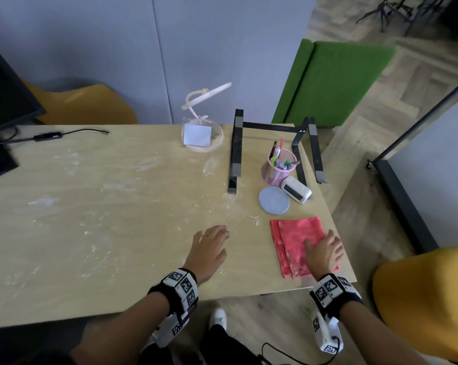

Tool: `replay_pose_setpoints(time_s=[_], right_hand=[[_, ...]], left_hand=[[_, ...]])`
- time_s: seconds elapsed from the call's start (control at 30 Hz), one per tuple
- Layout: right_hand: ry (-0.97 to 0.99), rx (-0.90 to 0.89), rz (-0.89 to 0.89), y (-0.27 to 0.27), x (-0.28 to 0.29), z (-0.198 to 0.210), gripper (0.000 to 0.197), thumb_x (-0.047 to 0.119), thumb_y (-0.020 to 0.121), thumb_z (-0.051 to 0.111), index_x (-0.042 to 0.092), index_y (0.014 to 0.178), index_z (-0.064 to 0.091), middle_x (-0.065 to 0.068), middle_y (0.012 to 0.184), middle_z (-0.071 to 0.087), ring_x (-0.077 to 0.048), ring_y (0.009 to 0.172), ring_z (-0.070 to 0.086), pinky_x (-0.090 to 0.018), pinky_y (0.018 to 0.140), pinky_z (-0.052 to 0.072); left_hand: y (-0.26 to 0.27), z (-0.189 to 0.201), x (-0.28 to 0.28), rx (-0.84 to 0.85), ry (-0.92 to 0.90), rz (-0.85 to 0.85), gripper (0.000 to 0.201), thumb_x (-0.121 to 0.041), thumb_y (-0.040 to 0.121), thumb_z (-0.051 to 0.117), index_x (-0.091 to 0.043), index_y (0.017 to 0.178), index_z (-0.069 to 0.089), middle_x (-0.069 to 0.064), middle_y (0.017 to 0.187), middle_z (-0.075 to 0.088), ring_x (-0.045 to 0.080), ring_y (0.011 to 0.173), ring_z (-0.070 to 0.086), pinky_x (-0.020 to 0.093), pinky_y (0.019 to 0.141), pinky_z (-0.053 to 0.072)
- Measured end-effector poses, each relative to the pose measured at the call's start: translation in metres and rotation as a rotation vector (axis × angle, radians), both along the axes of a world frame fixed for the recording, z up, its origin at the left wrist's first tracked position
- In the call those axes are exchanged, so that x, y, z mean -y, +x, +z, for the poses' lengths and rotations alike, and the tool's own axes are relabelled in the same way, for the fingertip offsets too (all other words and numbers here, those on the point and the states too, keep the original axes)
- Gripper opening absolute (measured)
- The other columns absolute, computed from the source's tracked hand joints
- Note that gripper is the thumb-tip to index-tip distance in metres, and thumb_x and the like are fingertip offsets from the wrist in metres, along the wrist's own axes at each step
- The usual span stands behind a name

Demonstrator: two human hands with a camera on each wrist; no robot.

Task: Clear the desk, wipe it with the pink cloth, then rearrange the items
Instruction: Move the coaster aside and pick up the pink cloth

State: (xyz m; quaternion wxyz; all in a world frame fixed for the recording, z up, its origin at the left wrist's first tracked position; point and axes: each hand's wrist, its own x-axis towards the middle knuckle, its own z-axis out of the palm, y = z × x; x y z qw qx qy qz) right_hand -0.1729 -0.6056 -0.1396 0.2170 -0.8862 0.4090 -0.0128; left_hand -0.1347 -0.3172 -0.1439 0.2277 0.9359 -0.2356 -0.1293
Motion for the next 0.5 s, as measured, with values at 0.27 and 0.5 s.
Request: replay_pose_setpoints(time_s=[0.27, 0.5], right_hand=[[0.112, -0.124, -0.014, 0.0, 0.025, 0.0, 0.068, 0.044, 0.079, 0.066, 0.001, 0.127, 0.042, -0.021, 0.125, 0.048, -0.037, 0.119, 0.041, -0.055, 0.1, 0.033], [0.181, 0.088, 0.091, -0.002, 0.02, 0.003, 0.021, 0.022, 0.082, 0.065, 0.006, 0.085, 0.052, -0.015, 0.085, 0.058, -0.026, 0.075, 0.054, -0.038, 0.07, 0.049]], left_hand=[[0.003, 0.006, -0.012, -0.012, -0.055, -0.024, 0.036, -0.021, 0.092, 0.044, -0.022, 0.127, 0.048, -0.01, 0.137, 0.04, 0.007, 0.128, 0.038, 0.038, 0.113, 0.023], [0.038, 0.038, -0.086, 0.053, -0.019, -0.217, 0.032, -0.025, 0.096, 0.042, -0.021, 0.126, 0.051, -0.007, 0.13, 0.045, 0.008, 0.114, 0.043, 0.031, 0.103, 0.033]])
